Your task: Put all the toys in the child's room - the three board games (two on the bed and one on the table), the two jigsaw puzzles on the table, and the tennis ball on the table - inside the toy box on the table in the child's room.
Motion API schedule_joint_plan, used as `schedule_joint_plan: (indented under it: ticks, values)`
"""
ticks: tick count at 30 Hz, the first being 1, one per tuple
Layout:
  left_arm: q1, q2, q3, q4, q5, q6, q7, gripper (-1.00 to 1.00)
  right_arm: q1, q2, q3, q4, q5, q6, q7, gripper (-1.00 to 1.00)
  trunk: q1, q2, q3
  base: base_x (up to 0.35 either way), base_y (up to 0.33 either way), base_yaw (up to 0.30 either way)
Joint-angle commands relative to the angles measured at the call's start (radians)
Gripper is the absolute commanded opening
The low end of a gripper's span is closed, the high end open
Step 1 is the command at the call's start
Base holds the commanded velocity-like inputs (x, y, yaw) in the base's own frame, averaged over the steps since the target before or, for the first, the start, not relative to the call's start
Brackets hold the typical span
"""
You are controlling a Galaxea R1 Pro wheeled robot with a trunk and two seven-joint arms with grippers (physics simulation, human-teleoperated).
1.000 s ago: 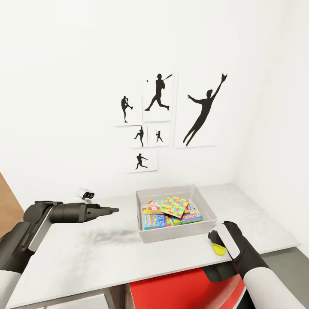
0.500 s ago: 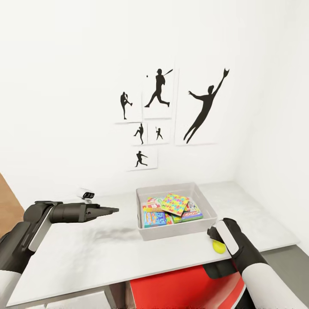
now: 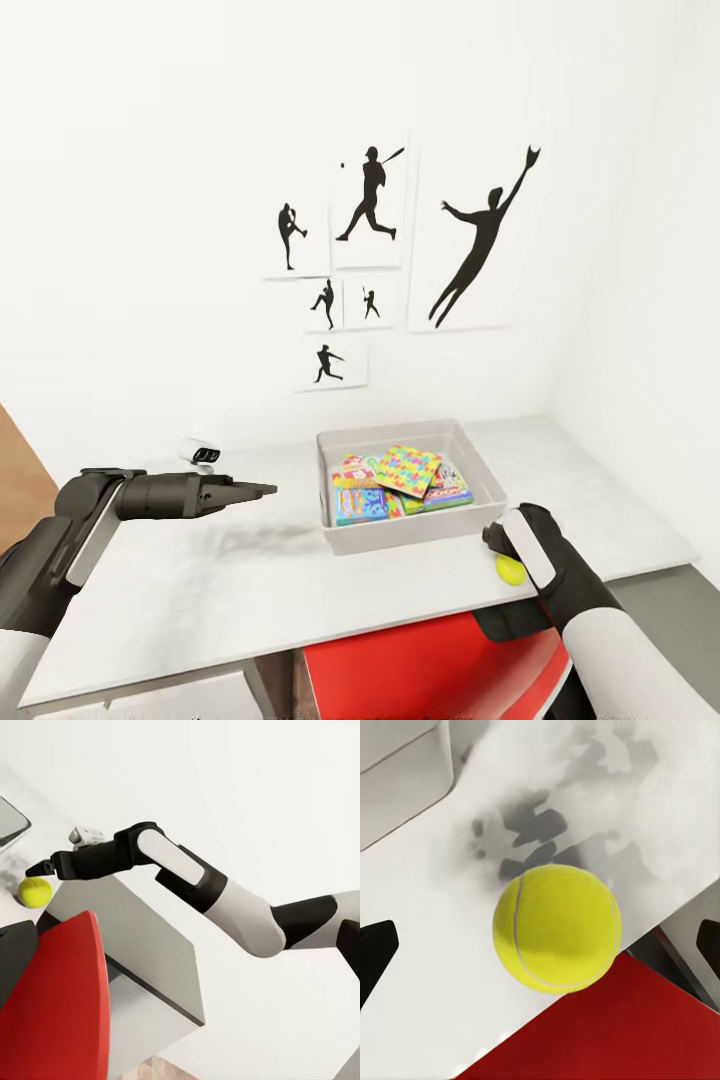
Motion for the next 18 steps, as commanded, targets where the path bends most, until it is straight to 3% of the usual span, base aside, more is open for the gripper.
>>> schedule_joint_plan:
  ticks: [1, 18]
  values:
    - [-0.001, 0.001, -0.002, 0.0, 0.002, 0.011, -0.002, 1.0, -0.002, -0.001, 0.005, -0.001, -0.01, 0.002, -0.01, 1.0, 0.001, -0.002, -0.004, 0.0, 0.0, 0.0]
    - [-0.001, 0.002, 0.001, 0.0, 0.003, 0.011, -0.004, 1.0, -0.009, -0.001, 0.028, -0.001, 0.041, 0.0, -0.008, 1.0, 0.001, -0.002, -0.032, 0.0, 0.0, 0.0]
